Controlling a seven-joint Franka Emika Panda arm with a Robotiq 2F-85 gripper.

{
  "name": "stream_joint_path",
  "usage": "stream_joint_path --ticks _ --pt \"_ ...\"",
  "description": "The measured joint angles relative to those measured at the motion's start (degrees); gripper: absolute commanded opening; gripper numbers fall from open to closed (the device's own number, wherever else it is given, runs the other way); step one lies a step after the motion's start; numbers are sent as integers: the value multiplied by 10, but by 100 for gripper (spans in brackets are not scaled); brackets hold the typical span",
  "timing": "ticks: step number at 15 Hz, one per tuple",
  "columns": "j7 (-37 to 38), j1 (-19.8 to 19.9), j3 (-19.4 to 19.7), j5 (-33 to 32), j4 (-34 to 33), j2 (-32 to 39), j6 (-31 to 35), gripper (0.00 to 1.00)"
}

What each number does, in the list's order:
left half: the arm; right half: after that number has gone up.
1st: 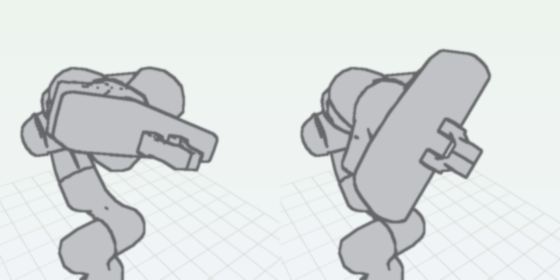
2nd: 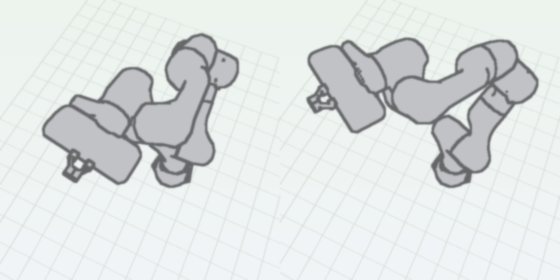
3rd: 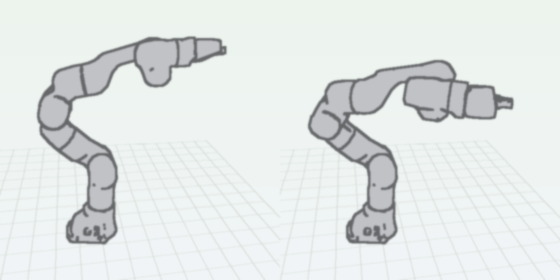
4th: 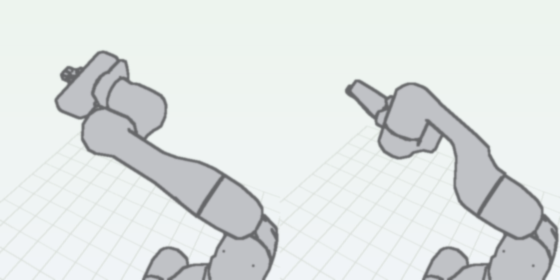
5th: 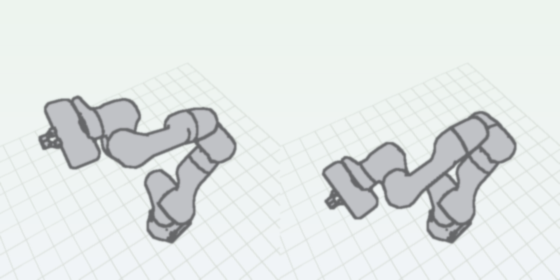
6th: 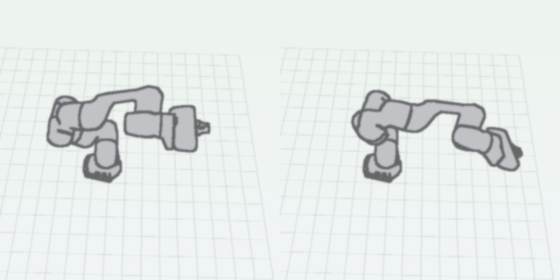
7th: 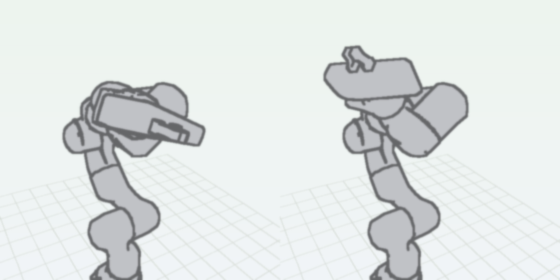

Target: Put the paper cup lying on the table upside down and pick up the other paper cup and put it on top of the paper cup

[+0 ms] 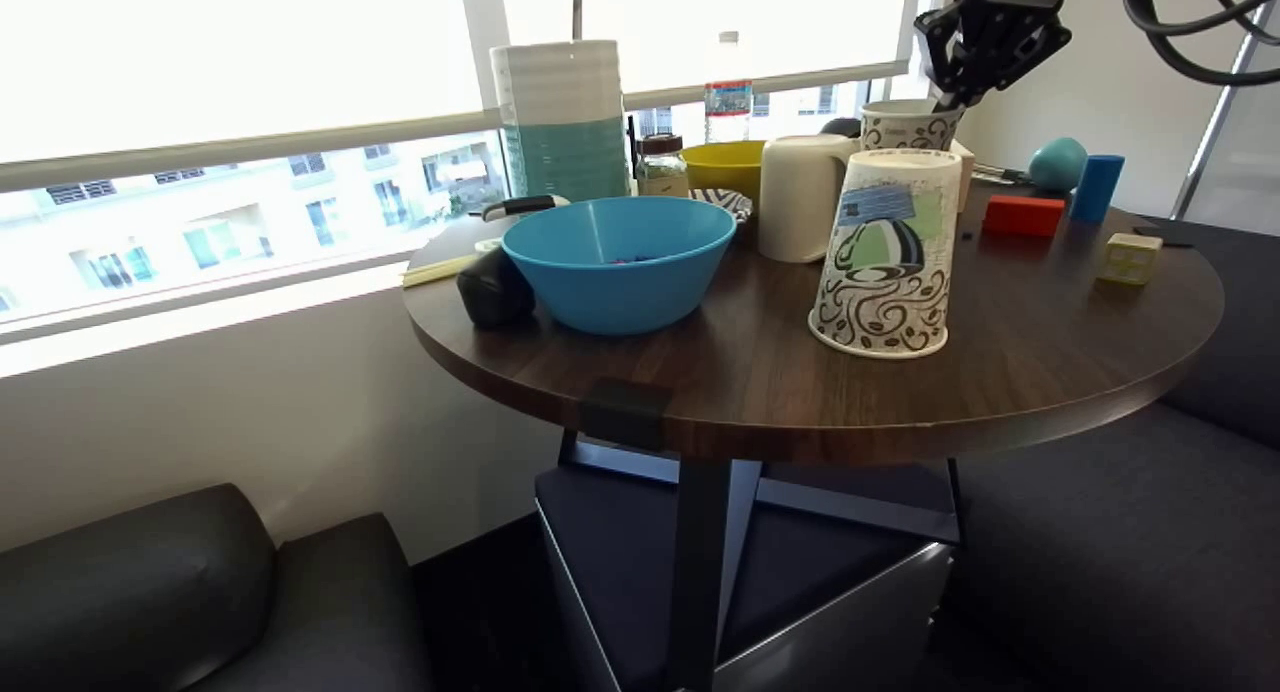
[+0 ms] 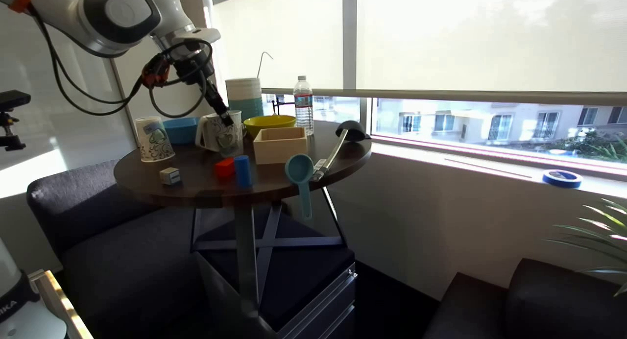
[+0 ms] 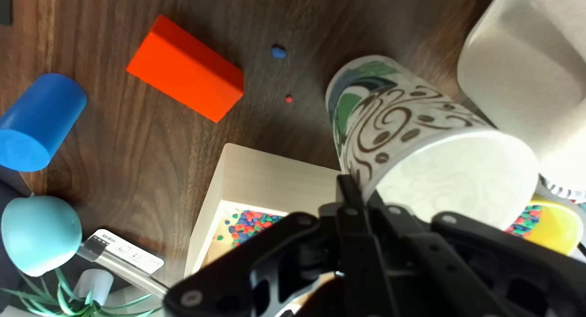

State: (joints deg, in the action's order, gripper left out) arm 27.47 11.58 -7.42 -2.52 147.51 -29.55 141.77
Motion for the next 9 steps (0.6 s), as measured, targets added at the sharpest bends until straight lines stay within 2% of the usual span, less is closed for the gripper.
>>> stream_joint_path --ticks 4,9 --pt "-1 -14 1 2 11 -48 -1 1" --pt "-34 -68 2 10 7 -153 -35 1"
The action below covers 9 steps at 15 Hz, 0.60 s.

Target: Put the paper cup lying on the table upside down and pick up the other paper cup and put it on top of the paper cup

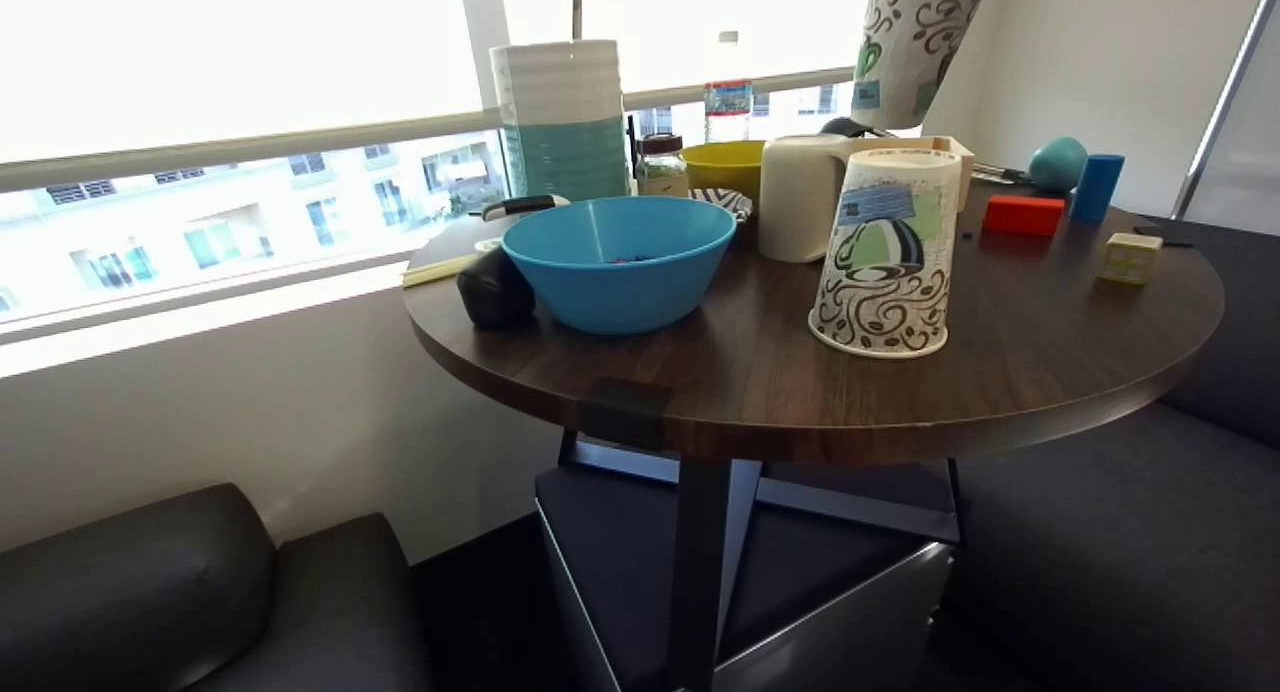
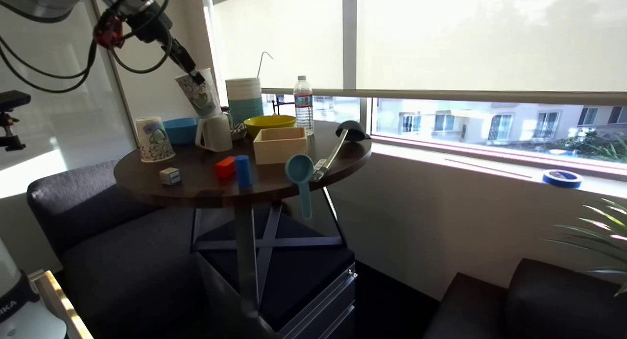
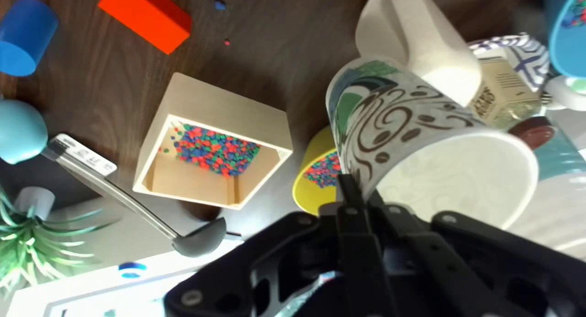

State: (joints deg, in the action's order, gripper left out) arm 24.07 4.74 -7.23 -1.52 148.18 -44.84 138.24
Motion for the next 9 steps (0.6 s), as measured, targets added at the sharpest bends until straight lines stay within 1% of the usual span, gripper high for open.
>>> stream_joint_path --ticks 4,7,9 --pt "-57 -64 11 39 -14 -54 -36 1" --pt "-104 -125 25 91 -33 -58 -70 1" --pt "-124 -155 30 113 -49 -52 -109 1"
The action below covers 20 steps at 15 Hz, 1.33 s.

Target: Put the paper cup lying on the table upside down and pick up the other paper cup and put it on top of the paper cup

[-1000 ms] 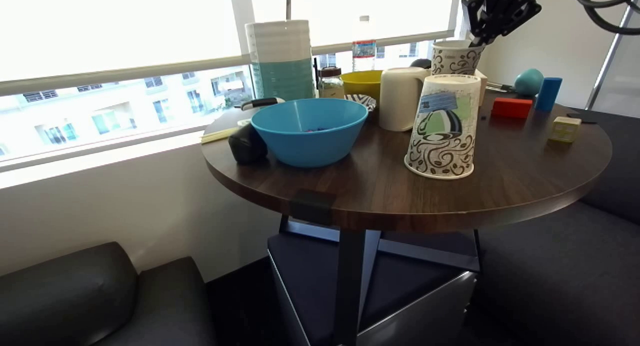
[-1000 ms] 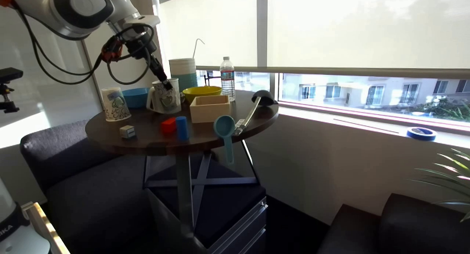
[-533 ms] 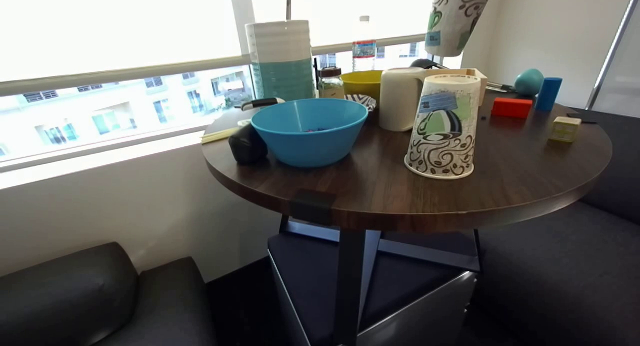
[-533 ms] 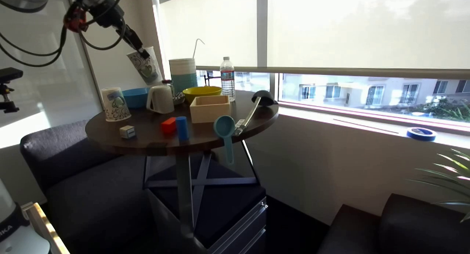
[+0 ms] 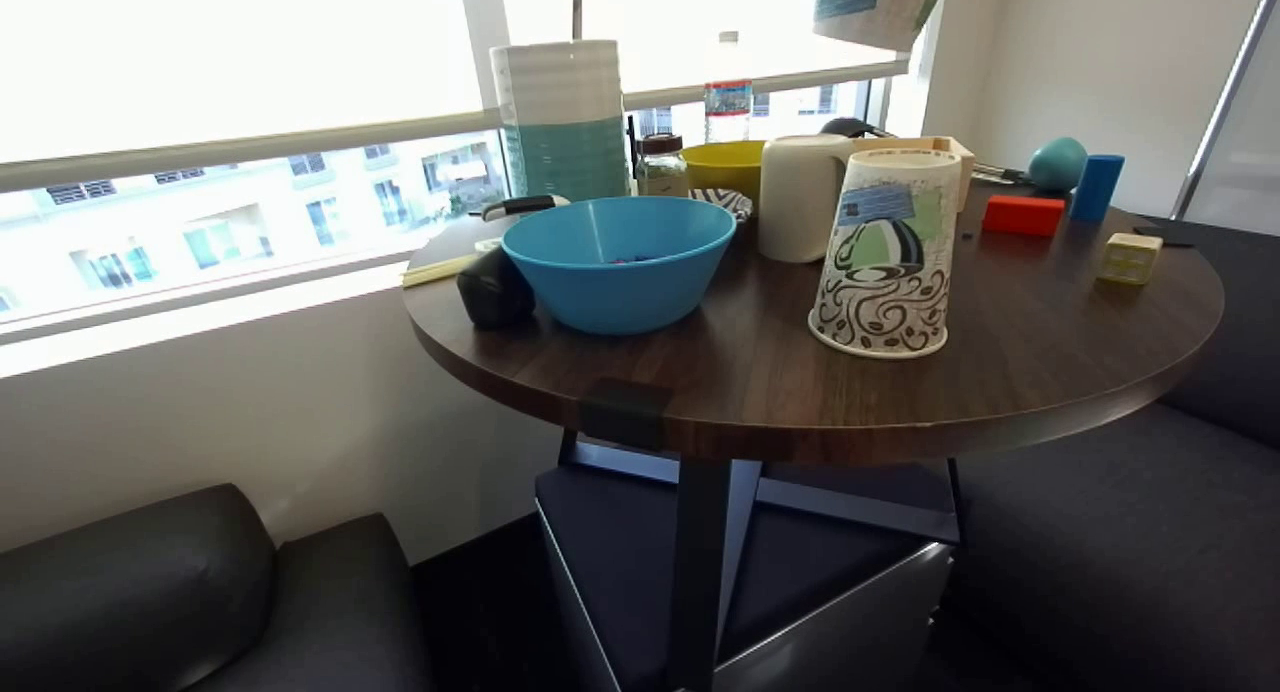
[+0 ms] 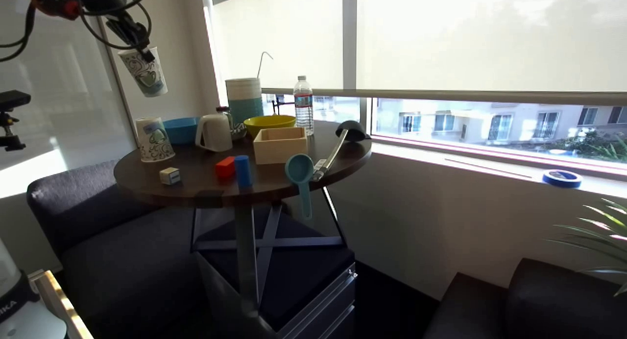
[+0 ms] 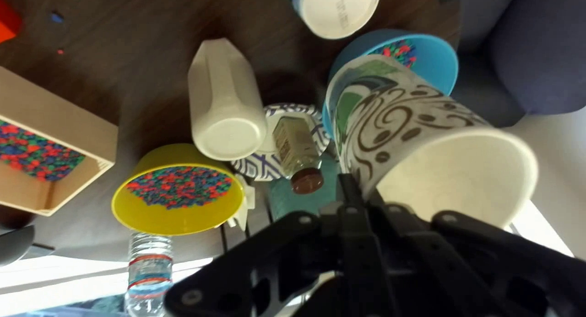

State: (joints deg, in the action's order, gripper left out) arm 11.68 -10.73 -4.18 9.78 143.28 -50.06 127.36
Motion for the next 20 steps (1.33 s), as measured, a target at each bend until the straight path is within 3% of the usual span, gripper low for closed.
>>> stream_joint_path --ticks 4,7,20 --pt "-26 -8 2 7 -36 23 -99 1" --pt "-42 -4 2 7 -55 43 -134 1" --pt "-62 9 5 7 -57 88 -138 1"
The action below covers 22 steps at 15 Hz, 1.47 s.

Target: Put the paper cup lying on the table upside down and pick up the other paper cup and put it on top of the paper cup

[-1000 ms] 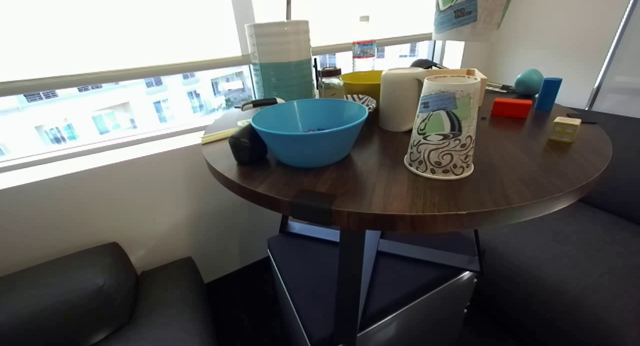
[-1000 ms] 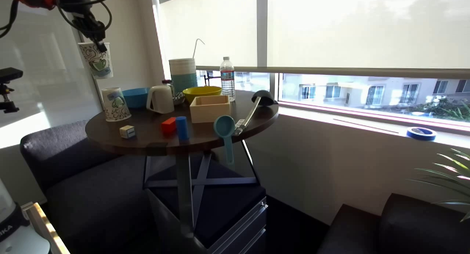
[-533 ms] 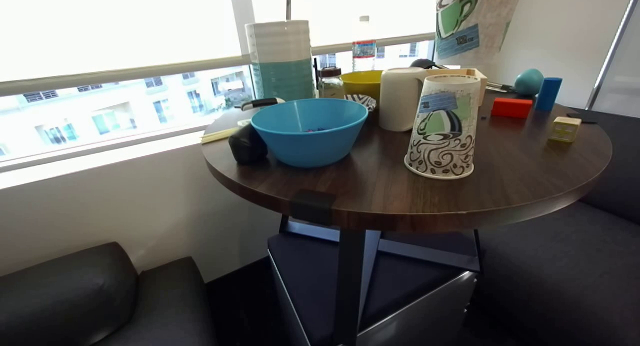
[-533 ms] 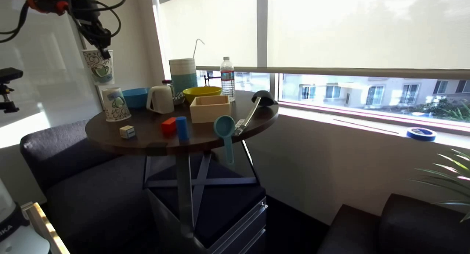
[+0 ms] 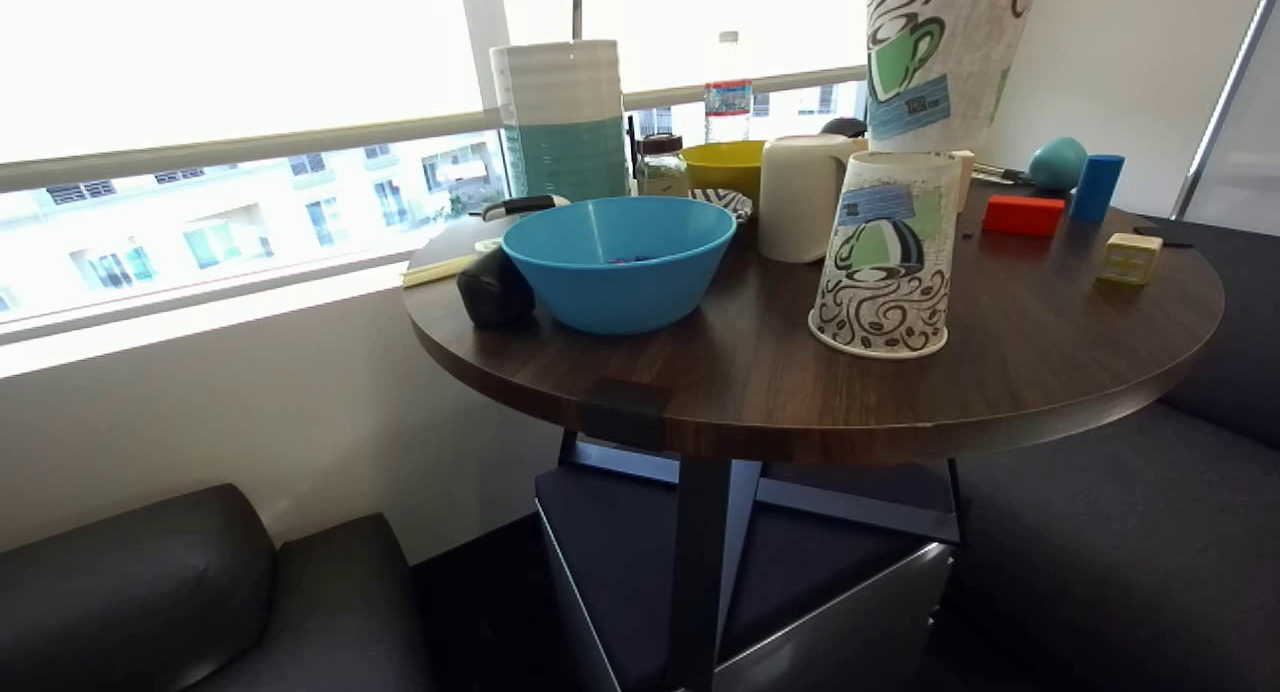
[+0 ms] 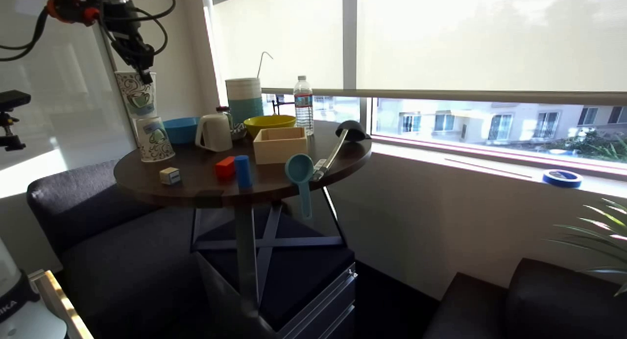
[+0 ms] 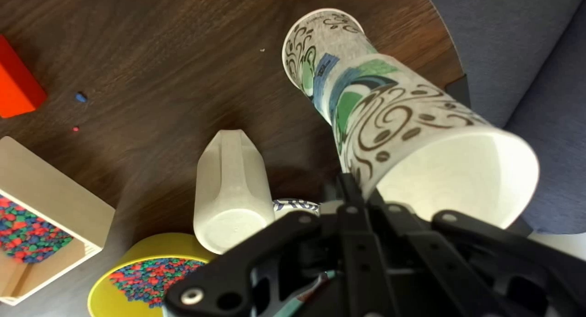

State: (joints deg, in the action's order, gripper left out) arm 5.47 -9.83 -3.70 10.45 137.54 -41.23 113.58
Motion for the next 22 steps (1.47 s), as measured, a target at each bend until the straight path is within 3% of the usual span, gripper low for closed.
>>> stream_joint_path --ticks 22 --pt "-8 0 -10 0 0 13 19 1"
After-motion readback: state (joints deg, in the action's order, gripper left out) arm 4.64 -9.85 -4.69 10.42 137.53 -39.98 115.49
